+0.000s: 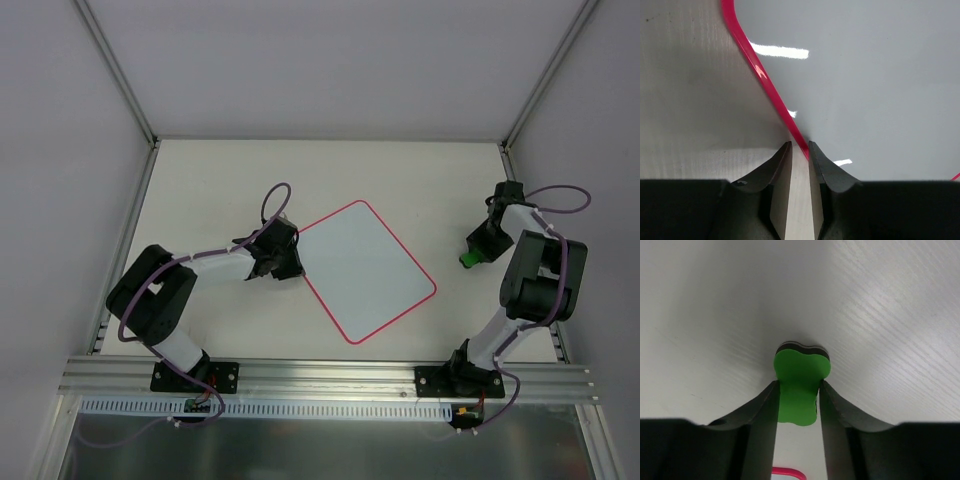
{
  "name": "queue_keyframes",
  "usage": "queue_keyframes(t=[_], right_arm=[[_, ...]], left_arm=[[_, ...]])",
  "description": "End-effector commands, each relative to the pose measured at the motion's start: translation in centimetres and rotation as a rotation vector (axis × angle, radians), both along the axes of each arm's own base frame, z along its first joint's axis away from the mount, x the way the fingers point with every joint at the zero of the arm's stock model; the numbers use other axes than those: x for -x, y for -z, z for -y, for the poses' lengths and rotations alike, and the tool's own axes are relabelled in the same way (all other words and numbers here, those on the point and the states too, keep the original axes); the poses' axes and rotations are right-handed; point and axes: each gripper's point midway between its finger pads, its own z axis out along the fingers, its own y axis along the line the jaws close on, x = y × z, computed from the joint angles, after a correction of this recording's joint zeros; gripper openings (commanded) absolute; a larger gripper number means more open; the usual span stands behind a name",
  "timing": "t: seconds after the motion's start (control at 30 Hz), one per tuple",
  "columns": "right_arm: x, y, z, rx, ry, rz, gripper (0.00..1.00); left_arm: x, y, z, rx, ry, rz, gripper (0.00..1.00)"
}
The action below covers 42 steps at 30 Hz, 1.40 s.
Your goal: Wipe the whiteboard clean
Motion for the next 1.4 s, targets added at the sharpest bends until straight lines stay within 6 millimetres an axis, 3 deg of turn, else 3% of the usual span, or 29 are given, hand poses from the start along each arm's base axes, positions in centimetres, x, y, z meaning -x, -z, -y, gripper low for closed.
queue_keyframes(t=[0.0, 0.13, 0.2, 0.23, 0.33, 0.37, 0.4, 0.43, 0.47, 0.53, 0.57, 0.63, 0.67, 0.73, 0.77, 0.83, 0.97, 1.1, 1.23, 1.37], right_arm=[[0.0, -1.6, 0.1, 0.008, -0.01, 0.036, 0.47], [0.6, -4.3, 0.0, 0.031, -0.025, 0.109, 0.66], [1.0, -5.8, -0.1, 0.041, -0.037, 0.139, 0.81], [1.2, -7.7, -0.2, 0.054, -0.044, 0.192, 0.85], [2.3, -10.5, -0.7, 0.073, -0.103, 0.25, 0.98], [2.8, -12.8, -0.8, 0.099, -0.119, 0.318, 0.99], [3.3, -14.0, -1.0, 0.11, -0.142, 0.347, 0.99], [3.7, -15.1, -1.4, 0.123, -0.191, 0.377, 0.99], [4.4, -17.4, -1.6, 0.155, -0.215, 0.446, 0.99], [5.6, -20.2, -1.7, 0.207, -0.264, 0.492, 0.99], [6.1, -21.5, -1.8, 0.228, -0.278, 0.522, 0.99], [7.8, -25.2, -2.3, 0.276, -0.3, 0.617, 0.99], [8.3, -26.4, -2.6, 0.289, -0.312, 0.655, 0.99], [9.9, -29.5, -3.4, 0.336, -0.354, 0.761, 0.99], [10.4, -30.5, -3.9, 0.348, -0.387, 0.795, 0.99], [11.7, -32.8, -5.4, 0.36, -0.454, 0.89, 0.99], [14.0, -35.3, -7.5, 0.391, -0.556, 1.0, 0.99], [16.1, -36.1, -8.9, 0.421, -0.624, 1.073, 0.99], [18.0, -36.3, -9.4, 0.467, -0.661, 1.13, 0.99], [19.5, -35.6, -8.9, 0.517, -0.655, 1.158, 0.99]], left_arm=[[4.5, 2.9, -3.3, -0.148, 0.033, -0.17, 0.23], [4.2, 1.8, -2.9, -0.125, 0.03, -0.153, 0.32], [3.7, 0.6, -2.6, -0.105, 0.029, -0.122, 0.38], [3.4, 0.0, -2.5, -0.103, 0.027, -0.107, 0.41], [2.3, -2.9, -2.5, -0.091, 0.024, -0.034, 0.54], [1.8, -4.7, -2.3, -0.071, 0.024, 0.011, 0.57], [1.8, -5.5, -2.5, -0.074, 0.023, 0.028, 0.62], [1.6, -6.4, -2.7, -0.076, 0.024, 0.055, 0.75], [1.1, -8.3, -3.0, -0.064, 0.014, 0.113, 0.81], [1.1, -10.1, -3.7, -0.078, 0.018, 0.165, 0.93], [0.9, -12.2, -4.0, -0.063, 0.015, 0.224, 0.99], [0.9, -13.9, -5.4, -0.106, 0.024, 0.287, 0.99], [1.0, -16.1, -5.8, -0.09, 0.022, 0.349, 0.99], [1.2, -18.2, -7.3, -0.131, 0.034, 0.43, 0.99], [1.8, -20.5, -8.2, -0.118, 0.026, 0.495, 0.99], [2.2, -22.8, -10.0, -0.162, 0.02, 0.589, 0.99], [4.8, -28.4, -14.7, -0.19, -0.046, 0.797, 0.99], [7.4, -31.8, -18.3, -0.216, -0.098, 0.929, 0.99], [9.7, -33.5, -21.3, -0.232, -0.154, 1.009, 0.99], [11.1, -33.1, -23.0, -0.235, -0.191, 1.043, 0.99]])
